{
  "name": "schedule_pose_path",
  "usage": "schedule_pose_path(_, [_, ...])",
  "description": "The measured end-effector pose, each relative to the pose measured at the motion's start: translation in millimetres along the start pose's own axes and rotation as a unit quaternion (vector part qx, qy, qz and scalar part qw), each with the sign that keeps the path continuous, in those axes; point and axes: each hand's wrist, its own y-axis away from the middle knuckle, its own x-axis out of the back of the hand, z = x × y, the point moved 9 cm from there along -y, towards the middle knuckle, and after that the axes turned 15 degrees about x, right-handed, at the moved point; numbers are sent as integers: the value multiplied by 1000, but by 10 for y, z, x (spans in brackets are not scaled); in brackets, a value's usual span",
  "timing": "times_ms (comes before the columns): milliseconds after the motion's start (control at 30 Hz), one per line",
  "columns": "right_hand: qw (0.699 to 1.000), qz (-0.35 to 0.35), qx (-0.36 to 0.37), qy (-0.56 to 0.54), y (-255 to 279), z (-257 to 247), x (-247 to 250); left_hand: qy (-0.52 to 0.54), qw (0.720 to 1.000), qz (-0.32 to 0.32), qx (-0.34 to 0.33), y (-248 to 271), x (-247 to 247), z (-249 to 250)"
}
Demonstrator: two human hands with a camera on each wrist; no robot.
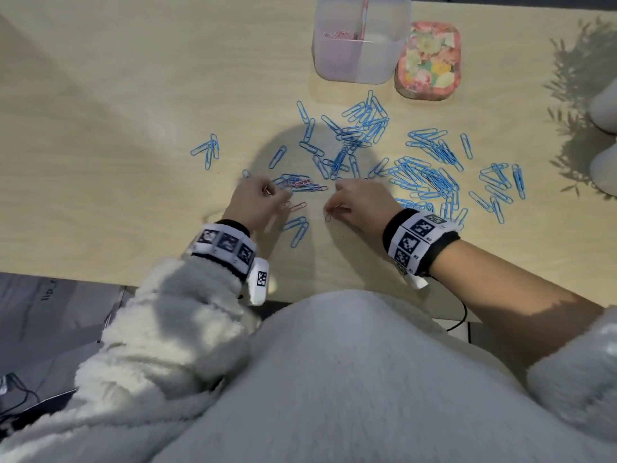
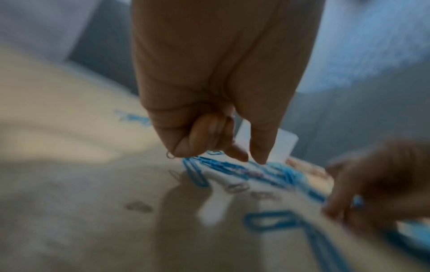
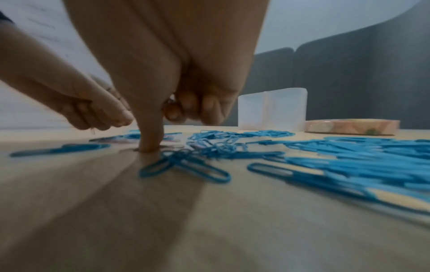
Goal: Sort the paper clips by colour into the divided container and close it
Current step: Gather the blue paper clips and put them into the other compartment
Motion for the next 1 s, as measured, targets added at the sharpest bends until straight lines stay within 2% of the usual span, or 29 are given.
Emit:
schedule_pose_path(67, [1000, 1, -5, 6, 7, 33, -5, -116, 991, 66, -26, 51, -5, 0])
schedule_pose_path(133, [1000, -1, -17, 0, 7, 75, -28, -139, 986, 92, -29, 73, -23, -24])
schedule_pose_path(233, [999, 1, -36, -31, 13, 125, -83, -139, 985, 94, -49, 125, -80, 27])
schedule_pose_path(300, [988, 70, -65, -121, 75, 217, -12, -168, 979, 82, -84, 163, -154, 109])
schedule_pose_path(333, [969, 126, -89, -193, 136, 315, 58, -188, 974, 76, -100, 175, -192, 148])
schedule_pose_path(367, [935, 184, -120, -279, 219, 434, 115, -206, 970, 70, -112, 180, -225, 173])
schedule_pose_path(433, [837, 260, -179, -448, 393, 635, 130, -236, 962, 51, -128, 164, -290, 195])
schedule_pose_path(500, [734, 291, -212, -576, 491, 719, 95, -265, 953, 33, -144, 150, -346, 205])
schedule_pose_path(533, [691, 300, -220, -619, 514, 738, 87, -273, 950, 28, -151, 148, -363, 206])
schedule_pose_path(633, [605, 306, -264, -686, 554, 756, 48, -261, 951, 20, -163, 154, -374, 218])
schedule_pose_path(667, [587, 299, -281, -698, 552, 746, 14, -261, 951, 20, -166, 154, -376, 220])
schedule_pose_path(700, [590, 291, -294, -693, 537, 738, -7, -264, 950, 19, -166, 153, -380, 219])
schedule_pose_path(733, [630, 284, -299, -658, 517, 748, -10, -266, 950, 20, -165, 149, -382, 217])
schedule_pose_path(767, [704, 275, -293, -586, 494, 758, 28, -263, 951, 21, -162, 147, -377, 217])
schedule_pose_path(800, [791, 260, -269, -484, 450, 746, 92, -256, 954, 23, -157, 148, -368, 212])
schedule_pose_path(833, [866, 240, -235, -371, 388, 699, 159, -240, 959, 22, -150, 149, -351, 209])
schedule_pose_path(867, [913, 217, -204, -277, 329, 639, 184, -218, 965, 22, -145, 153, -326, 204])
schedule_pose_path(933, [955, 157, -187, -167, 259, 546, 132, -172, 974, 21, -144, 162, -280, 209])
schedule_pose_path(1000, [969, 118, -183, -116, 220, 523, 75, -138, 981, 6, -138, 164, -262, 222])
